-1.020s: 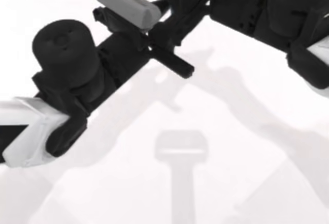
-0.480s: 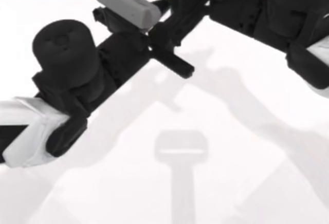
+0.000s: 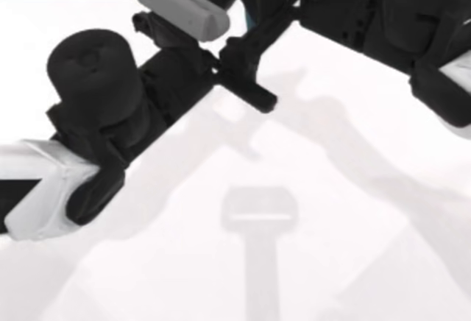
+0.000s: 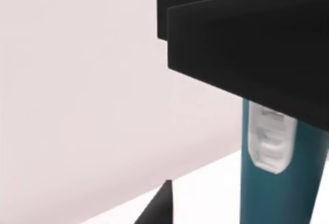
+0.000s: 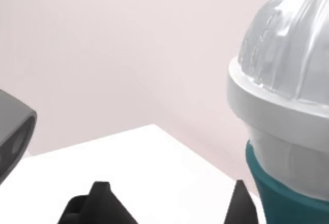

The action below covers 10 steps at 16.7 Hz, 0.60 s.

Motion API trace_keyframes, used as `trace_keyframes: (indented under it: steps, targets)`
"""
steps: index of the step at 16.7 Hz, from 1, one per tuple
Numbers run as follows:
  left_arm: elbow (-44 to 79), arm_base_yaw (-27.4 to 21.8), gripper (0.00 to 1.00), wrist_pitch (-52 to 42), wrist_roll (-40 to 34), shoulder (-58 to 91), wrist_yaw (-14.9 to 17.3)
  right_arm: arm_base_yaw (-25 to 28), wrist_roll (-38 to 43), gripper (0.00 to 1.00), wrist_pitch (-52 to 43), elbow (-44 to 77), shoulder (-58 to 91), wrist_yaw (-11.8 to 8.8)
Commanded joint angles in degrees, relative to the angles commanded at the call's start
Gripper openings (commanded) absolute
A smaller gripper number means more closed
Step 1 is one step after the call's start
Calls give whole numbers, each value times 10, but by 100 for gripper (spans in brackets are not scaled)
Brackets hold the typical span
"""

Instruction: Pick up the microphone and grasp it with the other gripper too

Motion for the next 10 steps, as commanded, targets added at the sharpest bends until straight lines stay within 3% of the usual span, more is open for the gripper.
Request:
trace_keyframes:
  steps: [10]
  targets:
    - [-7,4,100,0,2,5,-2,-2,-1,0,0,5,-6,3]
